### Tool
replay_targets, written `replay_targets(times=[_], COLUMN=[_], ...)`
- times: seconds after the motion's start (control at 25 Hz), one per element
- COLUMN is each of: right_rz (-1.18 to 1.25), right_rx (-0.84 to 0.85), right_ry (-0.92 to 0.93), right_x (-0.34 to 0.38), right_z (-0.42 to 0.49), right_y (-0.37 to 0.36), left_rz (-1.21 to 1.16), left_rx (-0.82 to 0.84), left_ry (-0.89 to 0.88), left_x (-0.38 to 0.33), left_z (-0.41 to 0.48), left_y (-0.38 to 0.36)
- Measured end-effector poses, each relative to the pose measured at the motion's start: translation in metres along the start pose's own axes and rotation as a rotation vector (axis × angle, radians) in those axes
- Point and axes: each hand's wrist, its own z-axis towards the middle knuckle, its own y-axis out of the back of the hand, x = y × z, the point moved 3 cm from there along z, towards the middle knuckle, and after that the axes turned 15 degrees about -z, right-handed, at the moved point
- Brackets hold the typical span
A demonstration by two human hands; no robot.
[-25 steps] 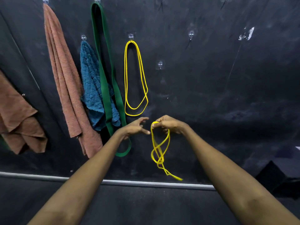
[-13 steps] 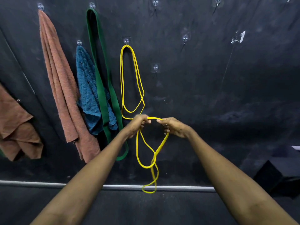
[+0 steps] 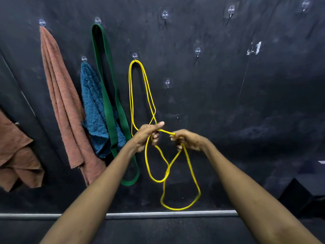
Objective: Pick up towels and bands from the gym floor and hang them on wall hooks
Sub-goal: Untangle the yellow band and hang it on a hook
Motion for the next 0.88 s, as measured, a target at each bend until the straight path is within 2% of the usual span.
replay_targets(times=[0.12, 0.2, 0.28, 0.36, 0.44, 0.6, 0.72, 0.88], right_rz=[0.181, 0.168, 0.11, 0.062, 0.061, -0.039, -0.168, -0.253], right_rx=[0.131, 0.12, 0.029, -0.14, -0.309, -0.498, -0.593, -0.677], right_ry=[-0.048, -0.071, -0.051, 0.021, 0.1, 0.262, 0.378, 0.506], right_x=[-0.003, -0.008, -0.008, 0.001, 0.019, 0.068, 0.098, 0.154], right_z=[-0.007, -0.009, -0.004, 0.009, 0.025, 0.064, 0.089, 0.118], right_y=[0.013, 0.025, 0.033, 0.044, 0.061, 0.104, 0.131, 0.159], left_rz=[-0.004, 0.088, 0.198, 0.239, 0.235, 0.293, 0.384, 0.37], left_rx=[0.057, 0.098, 0.13, 0.126, 0.083, -0.122, -0.301, -0.352], left_ry=[0.097, 0.128, 0.076, -0.026, -0.13, -0.379, -0.489, -0.626], left_x=[-0.002, -0.002, -0.005, -0.011, -0.023, -0.06, -0.085, -0.137], left_z=[0.004, 0.01, 0.022, 0.04, 0.059, 0.112, 0.143, 0.171], left_y=[0.006, 0.017, 0.024, 0.021, 0.013, 0.006, 0.003, -0.01])
